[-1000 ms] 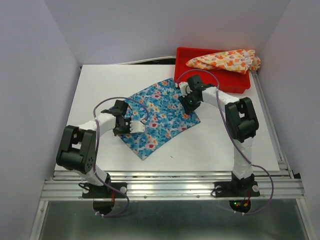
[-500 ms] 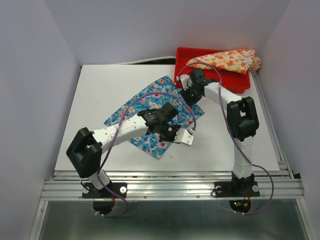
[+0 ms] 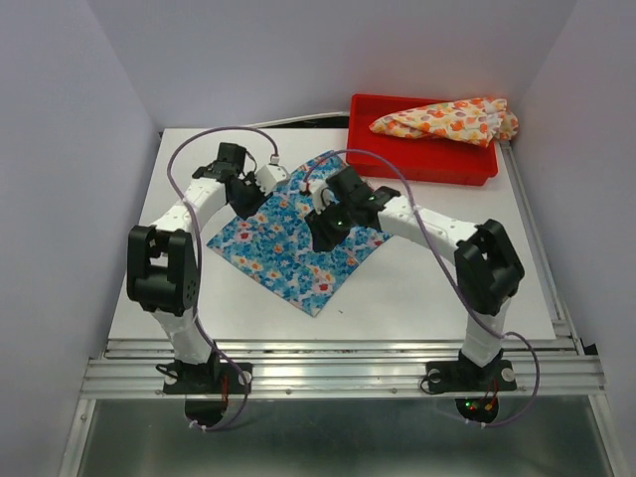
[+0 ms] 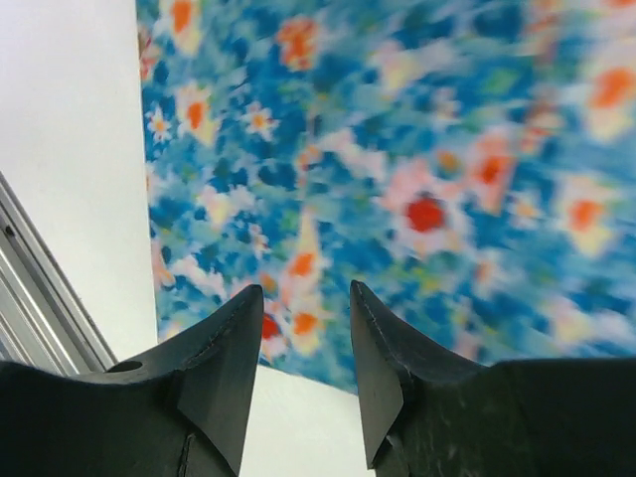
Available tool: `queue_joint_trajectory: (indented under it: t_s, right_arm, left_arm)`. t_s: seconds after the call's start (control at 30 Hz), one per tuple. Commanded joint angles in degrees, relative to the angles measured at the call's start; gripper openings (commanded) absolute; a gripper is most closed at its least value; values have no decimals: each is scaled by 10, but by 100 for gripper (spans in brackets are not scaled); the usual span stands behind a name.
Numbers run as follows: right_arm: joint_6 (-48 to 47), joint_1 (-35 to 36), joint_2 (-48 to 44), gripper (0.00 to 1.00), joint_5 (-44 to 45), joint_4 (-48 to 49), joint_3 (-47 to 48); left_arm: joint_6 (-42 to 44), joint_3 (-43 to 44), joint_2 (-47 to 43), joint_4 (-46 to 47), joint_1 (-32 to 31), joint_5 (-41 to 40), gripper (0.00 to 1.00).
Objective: Fold and stack the skirts
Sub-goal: Flatten the skirt out
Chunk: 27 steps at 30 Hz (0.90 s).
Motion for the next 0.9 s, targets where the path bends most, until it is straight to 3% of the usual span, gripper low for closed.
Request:
queue_joint_trajectory:
  t_s: [0.0,0.17,0.27,0.53,0.67,0.77,0.83,0.87]
  right_arm:
    - [19,32,47,46,0,34,-11]
    - [-62,85,114,46,54,-14,2]
    - [-98,91,133,44,73,-48,-16]
    - [-223,77,5,44,154,-57,-233]
    - [-253,43,-72,45,168,-78,-269]
    - [-254,37,-136,66,137,-125,-256]
    - [-250,37,-178,90,85,-188,-212]
    - [-270,37,-213,99,17,-235,-217]
  left_arm:
    - [-28,-2,34,14,45,-13,27]
    - [-51,-7,39,19,101,20,27]
    - [-16,-35,14,9,107,32,28]
    - [139,-158,-118,-32,107,63,28]
    - [272,-237,-189,-64,107,76,28]
    - [408,-300,-243,-101,107,69,31]
    - [486,-339,-287,-117,107,77,37]
    - [523,-381,-355,-127,93,90,42]
